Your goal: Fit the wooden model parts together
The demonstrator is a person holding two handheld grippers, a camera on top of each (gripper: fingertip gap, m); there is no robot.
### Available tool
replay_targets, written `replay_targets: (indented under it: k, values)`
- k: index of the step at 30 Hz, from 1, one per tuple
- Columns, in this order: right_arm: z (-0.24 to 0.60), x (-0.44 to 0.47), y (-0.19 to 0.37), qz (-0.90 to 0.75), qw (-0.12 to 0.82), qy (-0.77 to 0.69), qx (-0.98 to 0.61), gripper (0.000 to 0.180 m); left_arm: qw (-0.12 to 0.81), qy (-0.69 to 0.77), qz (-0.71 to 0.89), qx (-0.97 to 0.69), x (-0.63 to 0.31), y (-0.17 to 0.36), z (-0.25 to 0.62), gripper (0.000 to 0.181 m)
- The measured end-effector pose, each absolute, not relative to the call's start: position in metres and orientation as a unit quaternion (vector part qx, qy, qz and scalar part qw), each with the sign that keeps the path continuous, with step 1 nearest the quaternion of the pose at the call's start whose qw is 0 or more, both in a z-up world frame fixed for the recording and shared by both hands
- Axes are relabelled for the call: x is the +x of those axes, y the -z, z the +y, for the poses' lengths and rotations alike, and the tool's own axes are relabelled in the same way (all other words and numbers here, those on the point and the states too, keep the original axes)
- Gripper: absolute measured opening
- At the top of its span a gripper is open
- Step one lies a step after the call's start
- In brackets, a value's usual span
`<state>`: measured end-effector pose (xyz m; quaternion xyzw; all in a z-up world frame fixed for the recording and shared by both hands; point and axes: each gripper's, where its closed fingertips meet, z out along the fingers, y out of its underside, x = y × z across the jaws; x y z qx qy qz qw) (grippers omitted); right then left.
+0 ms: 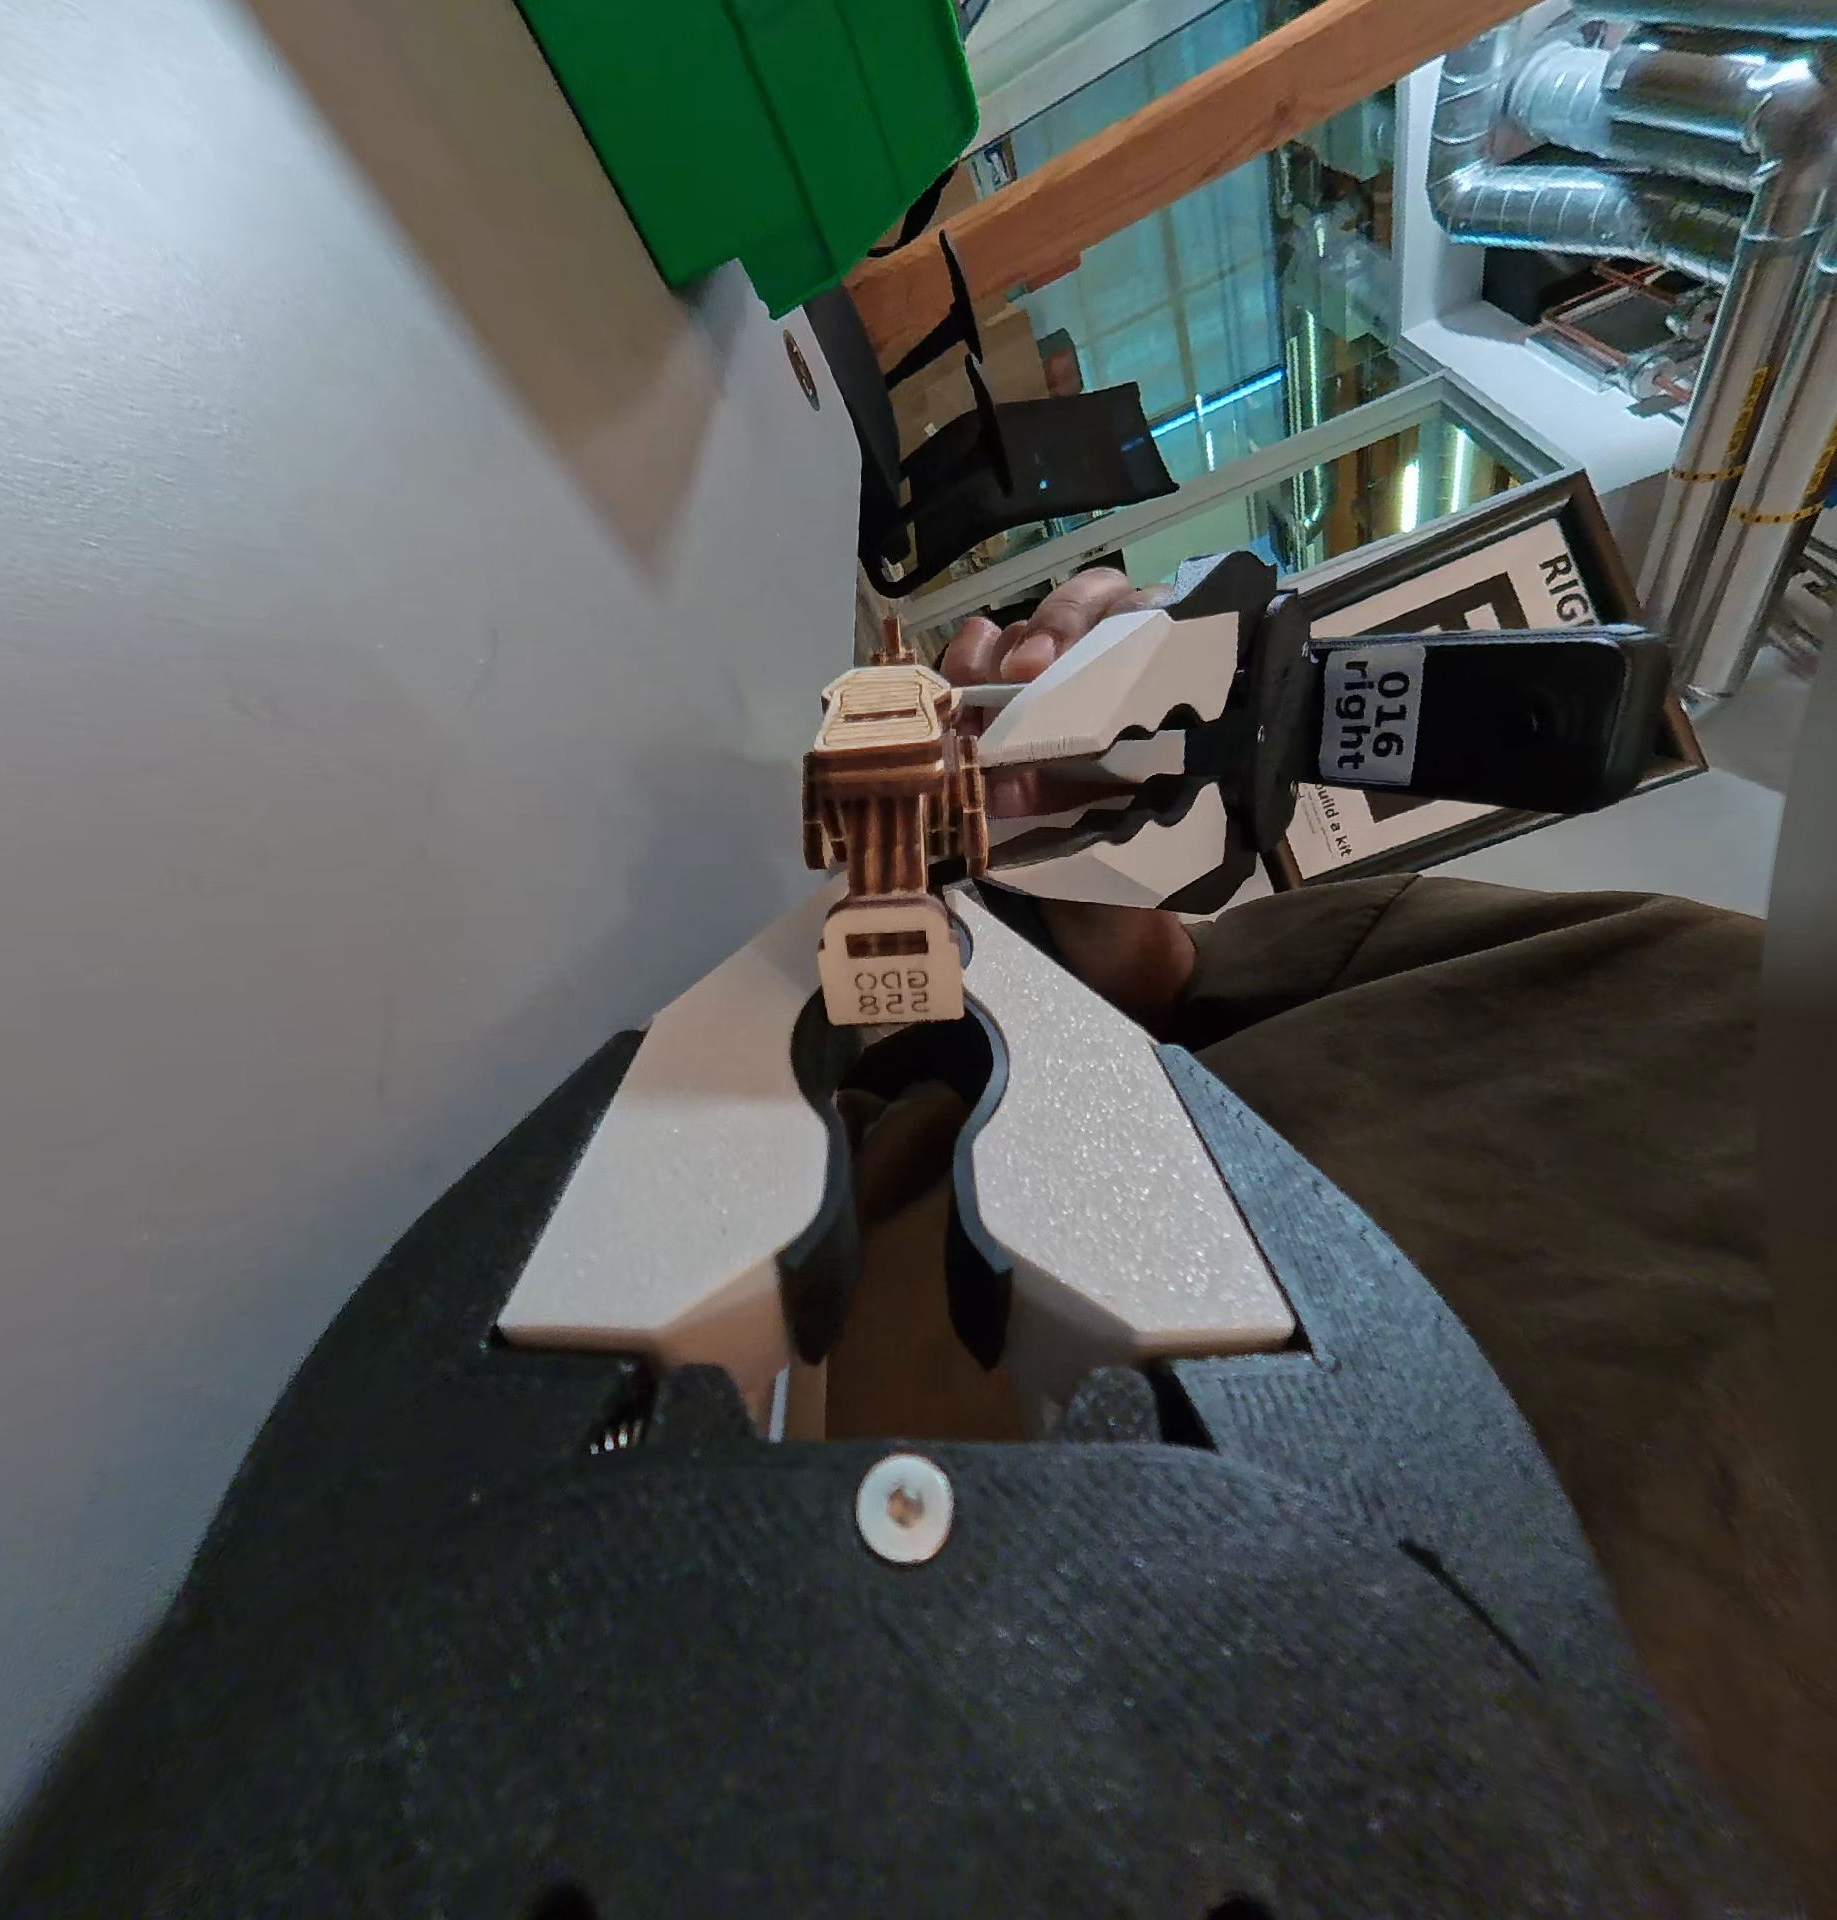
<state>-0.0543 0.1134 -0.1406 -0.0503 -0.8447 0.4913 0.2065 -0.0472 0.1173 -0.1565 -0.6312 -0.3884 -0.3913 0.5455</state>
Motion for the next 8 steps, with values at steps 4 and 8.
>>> replay_targets:
  k: [4, 8]
  values:
    - [0.1153, -0.0529, 0.1414, -0.846, 0.208, -0.489, -0.037, 0.014, 0.54, 0.391, -0.384, -0.639, -0.0443, 0.1581, 0.1186, 0.005]
    - [0.117, -0.051, 0.1427, -0.847, 0.196, -0.492, -0.035, 0.014, 0.535, 0.388, -0.379, -0.648, -0.0418, 0.1596, 0.1198, 0.005]
